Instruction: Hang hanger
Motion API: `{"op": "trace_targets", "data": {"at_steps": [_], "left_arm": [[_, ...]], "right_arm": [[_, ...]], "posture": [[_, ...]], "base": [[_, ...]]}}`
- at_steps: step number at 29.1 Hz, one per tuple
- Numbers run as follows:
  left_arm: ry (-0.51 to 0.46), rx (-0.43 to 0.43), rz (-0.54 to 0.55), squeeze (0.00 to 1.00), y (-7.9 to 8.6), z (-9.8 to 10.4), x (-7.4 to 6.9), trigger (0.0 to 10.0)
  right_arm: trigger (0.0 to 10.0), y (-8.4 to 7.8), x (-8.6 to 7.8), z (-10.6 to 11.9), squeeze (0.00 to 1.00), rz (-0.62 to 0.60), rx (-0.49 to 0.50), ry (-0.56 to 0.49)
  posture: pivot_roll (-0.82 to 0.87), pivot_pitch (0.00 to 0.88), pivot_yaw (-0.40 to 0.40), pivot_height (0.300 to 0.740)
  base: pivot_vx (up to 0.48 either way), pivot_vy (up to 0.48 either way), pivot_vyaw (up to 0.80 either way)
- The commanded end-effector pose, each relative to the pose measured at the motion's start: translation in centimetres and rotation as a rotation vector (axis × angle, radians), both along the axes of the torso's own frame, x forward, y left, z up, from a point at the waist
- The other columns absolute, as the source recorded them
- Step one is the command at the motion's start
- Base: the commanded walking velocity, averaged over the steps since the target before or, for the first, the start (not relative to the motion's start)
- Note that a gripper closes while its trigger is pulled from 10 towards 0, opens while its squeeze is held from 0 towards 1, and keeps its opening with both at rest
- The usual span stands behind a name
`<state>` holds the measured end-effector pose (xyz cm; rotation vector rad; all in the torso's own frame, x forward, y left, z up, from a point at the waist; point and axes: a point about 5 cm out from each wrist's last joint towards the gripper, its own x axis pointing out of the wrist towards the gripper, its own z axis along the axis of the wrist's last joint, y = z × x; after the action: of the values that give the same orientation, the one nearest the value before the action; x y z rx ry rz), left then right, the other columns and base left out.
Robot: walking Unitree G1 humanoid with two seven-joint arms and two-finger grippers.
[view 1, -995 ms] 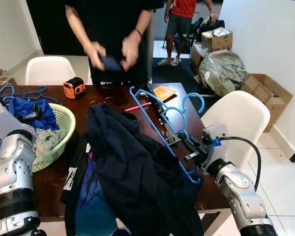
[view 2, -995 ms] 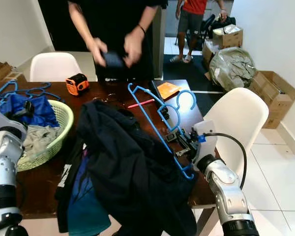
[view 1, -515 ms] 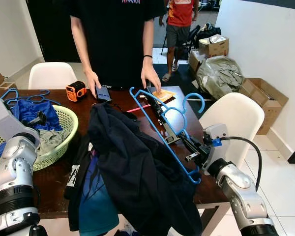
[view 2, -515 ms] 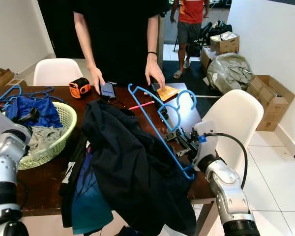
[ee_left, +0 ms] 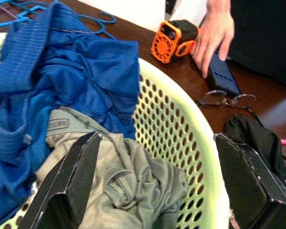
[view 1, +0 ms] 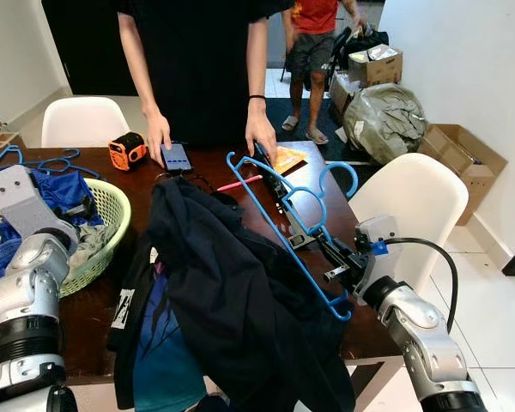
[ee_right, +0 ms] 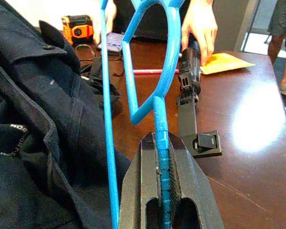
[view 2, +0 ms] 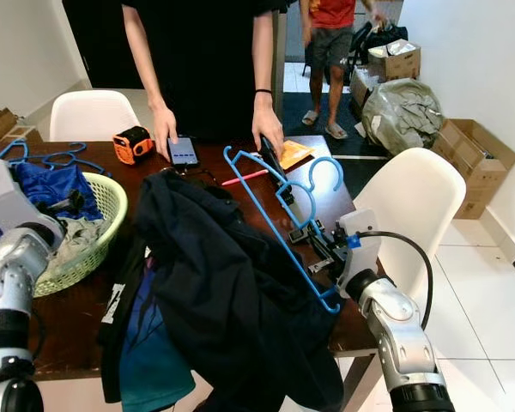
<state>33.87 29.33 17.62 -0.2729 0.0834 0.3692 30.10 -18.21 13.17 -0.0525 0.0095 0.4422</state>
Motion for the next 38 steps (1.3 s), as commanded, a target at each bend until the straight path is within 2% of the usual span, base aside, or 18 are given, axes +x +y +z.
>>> {"op": "trace_targets", "data": {"at_steps": [1,3,4,5,9,16,21,24,28,38], "left_arm": [[0.059,0.038,-0.006,0.0,0.5,-0.5,0.0,10.0],[0.059,0.038,-0.006,0.0,0.5,-0.5,0.0,10.0],[0.089,0.034,0.004,0.0,1.3,-0.9,0.0,10.0],[0.089,0.034,0.004,0.0,1.3,-0.9,0.0,10.0],[0.102,-0.011,0.018,0.0,1.9,-1.4,0.0,10.0],[0.142,-0.063,-0.002,0.0,1.6,-2.2,0.4,10.0],[0.227,-0.132,-0.015,0.0,1.0,-3.6,0.7,10.0],[0.241,-0.132,-0.014,0.0,1.1,-3.8,0.7,10.0],[0.317,-0.116,0.029,0.0,1.5,-4.5,0.4,10.0],[0.361,-0.116,0.067,0.0,2.1,-4.9,0.1,10.0]], "right_arm": [[10.0,-0.1,-0.2,0.1,0.0,-0.001,0.0,-0.001],[10.0,-0.1,-0.2,0.1,0.0,-0.001,0.0,-0.001],[10.0,-0.1,-0.2,0.1,0.0,-0.002,-0.001,-0.001],[10.0,-0.1,-0.2,0.1,0.0,-0.002,-0.001,-0.001],[10.0,-0.2,-0.3,0.1,0.0,-0.004,-0.001,0.0],[10.0,-0.3,-0.4,0.1,0.0,-0.01,-0.005,0.0],[10.0,-0.5,-0.6,0.2,0.0,-0.015,-0.013,0.001],[10.0,-0.5,-0.6,0.2,0.0,-0.015,-0.014,0.002],[10.0,-0.6,-0.6,0.2,0.0,-0.018,-0.016,0.002],[10.0,-0.7,-0.6,0.3,0.0,-0.023,-0.02,0.004]], "posture": [[-0.05,0.009,-0.004,0.74],[-0.05,0.009,-0.004,0.74],[-0.05,0.01,-0.005,0.74],[-0.05,0.01,-0.005,0.74],[-0.05,0.01,-0.005,0.74],[-0.07,0.011,-0.004,0.74],[-0.08,0.02,-0.005,0.74],[-0.08,0.02,-0.005,0.74],[-0.08,0.023,-0.007,0.74],[-0.08,0.03,-0.007,0.74]], "base": [[0.0,0.0,0.0],[0.0,0.0,0.0],[0.0,0.0,0.0],[0.0,0.0,0.0],[0.0,0.0,0.0],[0.0,0.0,0.0],[0.0,0.0,0.0],[0.0,0.0,0.0],[0.0,0.0,0.0],[0.0,0.0,0.0]]}}
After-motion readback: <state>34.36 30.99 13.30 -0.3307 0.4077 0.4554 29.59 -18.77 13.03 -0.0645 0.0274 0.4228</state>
